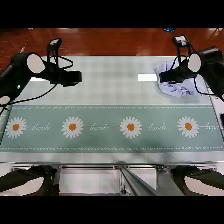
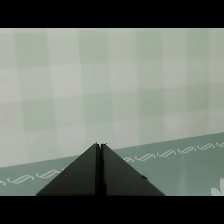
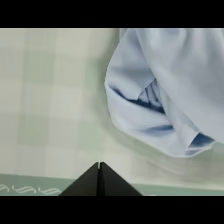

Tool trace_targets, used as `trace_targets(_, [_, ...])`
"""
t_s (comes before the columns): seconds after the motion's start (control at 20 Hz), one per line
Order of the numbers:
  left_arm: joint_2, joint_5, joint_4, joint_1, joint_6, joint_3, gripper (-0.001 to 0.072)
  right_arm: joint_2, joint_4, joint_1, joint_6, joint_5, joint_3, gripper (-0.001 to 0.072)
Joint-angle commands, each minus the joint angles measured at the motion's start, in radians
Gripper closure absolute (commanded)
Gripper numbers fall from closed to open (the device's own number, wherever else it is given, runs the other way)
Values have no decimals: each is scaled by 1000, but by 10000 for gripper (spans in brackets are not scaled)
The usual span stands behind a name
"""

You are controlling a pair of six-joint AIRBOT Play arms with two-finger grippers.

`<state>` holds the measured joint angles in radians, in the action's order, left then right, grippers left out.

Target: Fold the shirts.

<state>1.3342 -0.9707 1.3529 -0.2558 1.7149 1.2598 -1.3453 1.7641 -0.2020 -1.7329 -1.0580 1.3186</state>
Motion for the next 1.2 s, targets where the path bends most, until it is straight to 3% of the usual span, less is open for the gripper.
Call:
trace_targets(0.0, [9, 151, 23, 2, 0, 0, 676, -1, 50, 0, 2, 194, 0, 691])
trace_targets(0.05, [15, 210, 58, 3, 0, 0, 564, -1, 71, 0, 1, 270, 0, 683])
trace_targets(0.1, [20, 256, 89, 5, 0, 0, 289, -1, 80, 0, 1, 338, 0, 557])
trace_targets(0.15, [25, 293, 113, 10, 0, 0, 198, -1, 91, 0, 0, 379, 0, 377])
trace_targets(0.2, [29, 316, 119, 22, -1, 0, 198, -7, 149, 0, -3, 412, 0, 292])
trace_targets(0.3, [29, 307, 151, 61, 0, 0, 198, -46, 297, 40, -101, 426, 0, 292])
trace_targets(0.4, [29, 259, 175, 113, -2, 0, 200, -105, 282, 146, -235, 423, 0, 291])
trace_targets(0.5, [30, 182, 175, 164, -35, 0, 200, -167, 212, 245, -245, 430, 0, 292])
trace_targets(0.6, [30, 102, 175, 195, -102, 0, 200, -238, 162, 330, -220, 381, 22, 292])
trace_targets(0.8, [29, 23, 177, 212, -132, -21, 200, -358, -103, 427, -20, 306, 68, 292])
trace_targets(0.95, [29, -23, 177, 212, -132, -65, 200, -424, -143, 430, 19, 290, 71, 295])
trace_targets(1.05, [29, -50, 177, 212, -133, -95, 200, -441, -185, 428, 43, 250, 71, 346])
trace_targets(1.15, [27, -63, 177, 213, -167, -97, 201, -443, -245, 428, 91, 171, 75, 572])
